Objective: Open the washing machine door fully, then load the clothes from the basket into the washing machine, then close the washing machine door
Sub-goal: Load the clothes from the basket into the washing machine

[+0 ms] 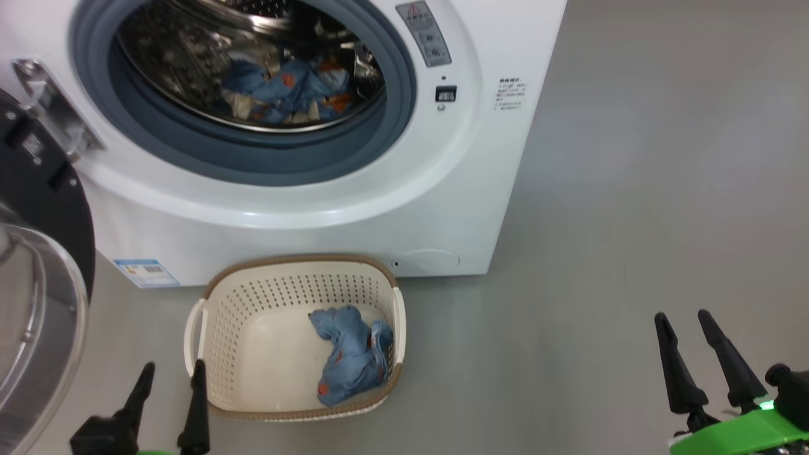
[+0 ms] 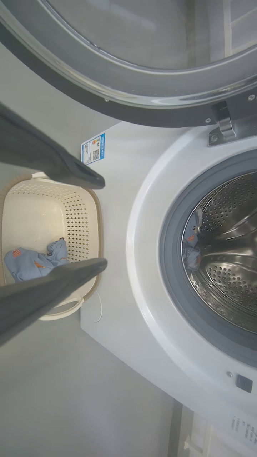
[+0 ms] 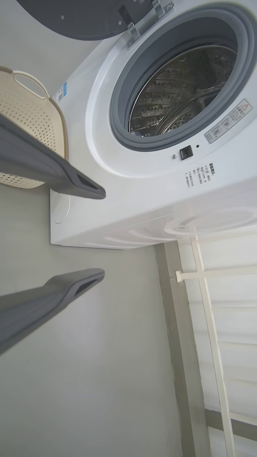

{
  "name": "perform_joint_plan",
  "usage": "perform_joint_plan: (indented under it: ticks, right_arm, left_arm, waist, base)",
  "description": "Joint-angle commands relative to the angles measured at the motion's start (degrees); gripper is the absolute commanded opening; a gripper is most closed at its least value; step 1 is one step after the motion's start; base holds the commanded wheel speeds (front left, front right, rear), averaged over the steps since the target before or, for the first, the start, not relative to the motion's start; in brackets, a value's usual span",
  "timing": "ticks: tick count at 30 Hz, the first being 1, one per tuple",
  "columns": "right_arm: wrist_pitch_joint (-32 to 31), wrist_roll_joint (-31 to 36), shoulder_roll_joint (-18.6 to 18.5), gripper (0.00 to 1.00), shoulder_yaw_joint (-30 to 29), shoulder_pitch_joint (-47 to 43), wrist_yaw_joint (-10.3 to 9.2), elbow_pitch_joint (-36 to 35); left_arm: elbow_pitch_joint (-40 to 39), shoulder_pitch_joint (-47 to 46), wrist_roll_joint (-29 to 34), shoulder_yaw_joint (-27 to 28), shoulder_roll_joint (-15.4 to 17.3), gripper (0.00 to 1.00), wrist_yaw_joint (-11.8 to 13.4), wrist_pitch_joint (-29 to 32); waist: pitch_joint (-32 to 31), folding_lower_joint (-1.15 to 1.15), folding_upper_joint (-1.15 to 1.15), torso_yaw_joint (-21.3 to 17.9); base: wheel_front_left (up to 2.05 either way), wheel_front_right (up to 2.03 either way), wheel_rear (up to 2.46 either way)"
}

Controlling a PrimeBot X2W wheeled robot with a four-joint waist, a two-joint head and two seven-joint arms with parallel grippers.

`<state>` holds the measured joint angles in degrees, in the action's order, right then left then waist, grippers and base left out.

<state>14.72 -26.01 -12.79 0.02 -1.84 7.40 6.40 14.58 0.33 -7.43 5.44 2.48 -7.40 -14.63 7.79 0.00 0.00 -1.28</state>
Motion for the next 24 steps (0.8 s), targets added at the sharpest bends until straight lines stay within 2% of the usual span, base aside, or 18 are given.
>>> perform_joint_plan:
  ticks: [1,17,24]
  right_arm:
    - [0.28,-0.85,-0.56,1.00,0.97,2.45,0.09,-1.57]
    - [0.28,-0.81,0.87,1.00,2.66,10.83,0.09,-2.01]
    - [0.28,-0.81,1.66,1.00,3.47,14.95,0.09,-2.26]
  left_arm:
    - [0.12,-3.53,-0.51,0.99,0.50,1.00,-0.09,-0.37]
    - [15.07,-19.15,-2.25,-7.93,1.32,1.00,-0.09,-0.37]
    - [25.37,-29.26,-4.39,-13.38,2.43,1.00,-0.09,-0.37]
  waist:
    - [3.60,0.00,0.00,-0.34]
    - [17.30,0.00,0.00,-2.36]
    - [24.86,0.00,0.00,-2.88]
  base:
    - [0.00,0.00,0.00]
    - [0.00,0.00,0.00]
    - [0.00,0.00,0.00]
